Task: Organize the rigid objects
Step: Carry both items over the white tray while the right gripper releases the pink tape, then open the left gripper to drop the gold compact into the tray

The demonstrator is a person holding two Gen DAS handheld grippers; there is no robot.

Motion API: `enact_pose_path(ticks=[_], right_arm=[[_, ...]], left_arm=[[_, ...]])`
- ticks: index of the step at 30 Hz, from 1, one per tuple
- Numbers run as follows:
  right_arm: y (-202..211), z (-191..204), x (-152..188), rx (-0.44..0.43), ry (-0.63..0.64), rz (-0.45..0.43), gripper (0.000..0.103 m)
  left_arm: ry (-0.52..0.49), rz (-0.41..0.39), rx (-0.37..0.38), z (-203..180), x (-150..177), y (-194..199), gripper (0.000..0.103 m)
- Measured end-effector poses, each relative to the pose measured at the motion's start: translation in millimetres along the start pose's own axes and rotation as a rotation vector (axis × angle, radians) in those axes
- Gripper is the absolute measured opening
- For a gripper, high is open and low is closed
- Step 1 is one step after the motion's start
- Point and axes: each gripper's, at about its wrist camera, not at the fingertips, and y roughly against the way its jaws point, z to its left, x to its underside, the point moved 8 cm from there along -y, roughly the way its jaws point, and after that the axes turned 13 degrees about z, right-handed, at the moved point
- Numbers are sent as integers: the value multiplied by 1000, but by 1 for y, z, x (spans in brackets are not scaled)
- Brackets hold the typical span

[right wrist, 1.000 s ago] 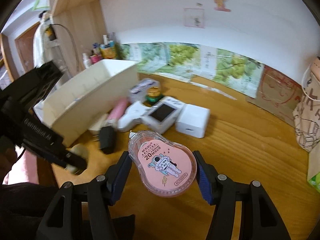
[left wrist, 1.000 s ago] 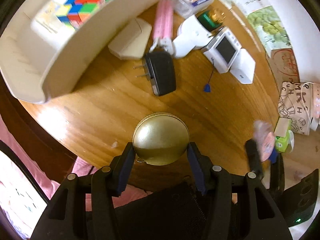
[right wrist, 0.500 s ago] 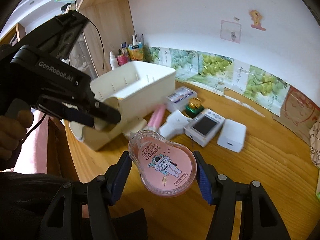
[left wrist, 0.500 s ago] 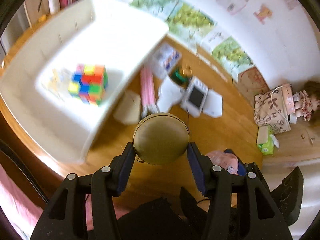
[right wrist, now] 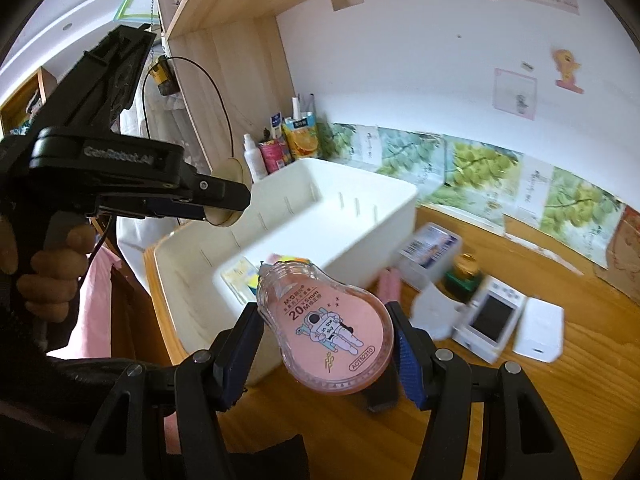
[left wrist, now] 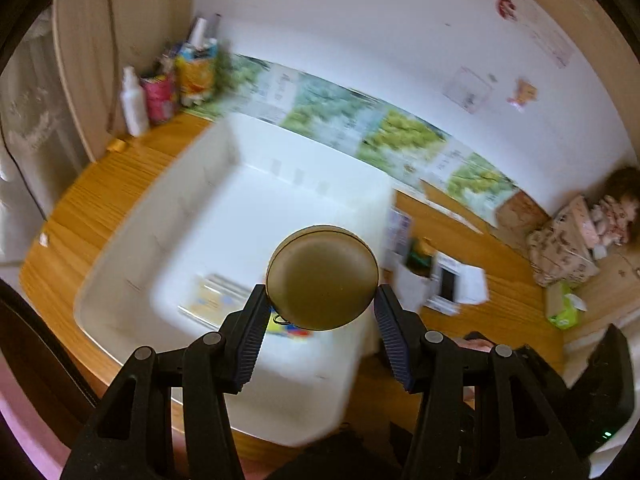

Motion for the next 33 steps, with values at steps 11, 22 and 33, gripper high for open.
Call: enact_pose_path(ticks=[11, 22, 33], right_arm=[[-37, 51, -32, -13, -19, -14, 62], [-70, 72, -49, -24, -48, -4, 63], [-75, 69, -54, 7, -71, -4, 71]], left_arm=[[-84, -108, -6, 56, -41, 17, 57], [-149, -113, 19, 82, -54, 14, 58], [-152, -96, 28, 83, -60, 7, 64]])
